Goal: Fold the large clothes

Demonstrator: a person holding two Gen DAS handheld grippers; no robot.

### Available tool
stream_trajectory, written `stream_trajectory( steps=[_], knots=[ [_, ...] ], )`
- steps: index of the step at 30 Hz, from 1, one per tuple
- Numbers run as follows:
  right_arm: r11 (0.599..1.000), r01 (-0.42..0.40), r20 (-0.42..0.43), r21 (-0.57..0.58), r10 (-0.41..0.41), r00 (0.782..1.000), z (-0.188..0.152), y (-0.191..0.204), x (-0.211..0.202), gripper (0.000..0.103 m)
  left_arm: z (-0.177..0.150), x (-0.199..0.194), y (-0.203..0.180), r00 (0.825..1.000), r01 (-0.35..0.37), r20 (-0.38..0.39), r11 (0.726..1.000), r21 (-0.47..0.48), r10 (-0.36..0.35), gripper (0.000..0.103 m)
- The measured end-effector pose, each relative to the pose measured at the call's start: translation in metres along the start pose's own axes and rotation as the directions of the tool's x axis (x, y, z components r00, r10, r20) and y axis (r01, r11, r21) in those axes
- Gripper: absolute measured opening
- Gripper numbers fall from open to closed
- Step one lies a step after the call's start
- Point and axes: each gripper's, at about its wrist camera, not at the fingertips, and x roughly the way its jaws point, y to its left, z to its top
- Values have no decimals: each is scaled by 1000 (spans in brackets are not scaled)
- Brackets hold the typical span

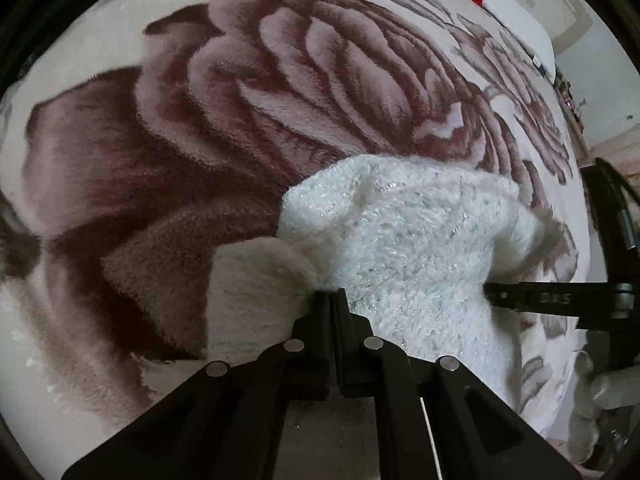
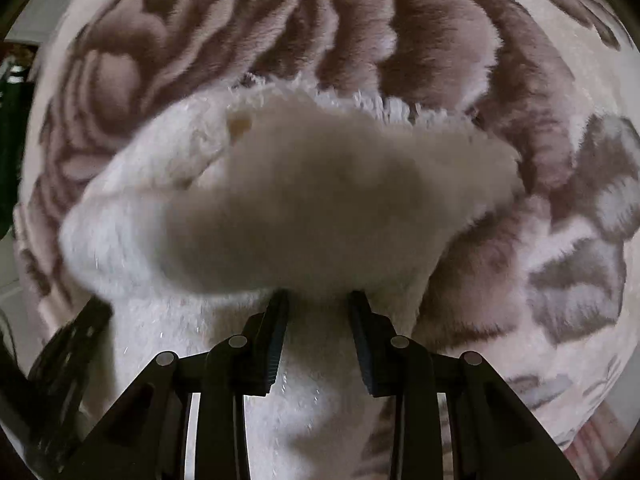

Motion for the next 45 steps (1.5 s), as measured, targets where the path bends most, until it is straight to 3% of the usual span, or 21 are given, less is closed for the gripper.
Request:
stream_trajectory(
  steps=[3,7,9,11,14,17,20,24,26,28,31,32,33,35,39,41,43,45],
  knots=[
    [998,58,18,-22,-57,998,6,16,7,35,5,-9,-2,1000,20,-16,1000,5,-20,5],
    [999,44,14,-27,-44,999,-3,27,-16,35,0,-56,-16,999,26,24,999,41,-27,5],
    [998,8,58,-64,-4,998,-18,24,-49,35,-17,-91,-24,996,43,78,997,68,-49,5],
    [990,-76,85,-116,86,993,-42,26,-78,35,-35,-105,-32,993,74,88,993,96,-82,5],
    [974,-147,45,-171,157,987,-81,34,-85,35,-59,-78,-34,998,65,-7,993,98,-64,4],
    [971,-171,-84,-168,159,984,-108,46,-37,35,-71,-28,-15,996,66,-58,997,28,-65,4],
    [983,-125,-70,-133,117,991,-109,47,3,35,-65,-17,-9,994,102,-42,995,21,-101,4],
    [990,-41,-19,-135,39,999,-102,62,13,35,-63,-16,-5,991,129,-44,991,41,-127,4],
    [992,-37,-11,-117,36,999,-103,63,11,35,-61,-32,-5,990,140,-40,990,31,-139,4],
    [993,-77,-18,-89,75,997,-102,58,0,35,-63,-57,-9,992,123,-19,992,40,-122,4],
    [974,-211,-8,-78,211,977,-129,32,-29,36,-75,-105,-17,995,-21,96,996,84,13,5],
    [964,-258,-8,-68,258,966,-139,23,-38,41,-86,-124,-15,989,-74,134,994,85,62,22],
    [953,-299,-6,-54,299,954,-150,14,-45,45,-92,-130,-12,987,-87,139,993,81,75,61],
    [925,-378,6,-34,378,926,-185,-12,-58,53,-116,-146,5,986,-108,133,993,44,102,101],
    [893,-443,-58,76,448,892,-262,-54,-34,65,-167,-146,38,980,-195,49,981,-4,194,101],
    [871,-469,-100,146,485,869,-300,-50,14,71,-192,-145,52,977,-209,28,978,-29,210,101],
    [853,-486,-125,192,513,849,-334,-59,35,74,-215,-145,63,972,-231,22,972,-43,232,101],
    [833,-502,-124,235,538,834,-366,-64,53,77,-235,-132,80,975,-223,-34,974,-46,221,101]
  ],
)
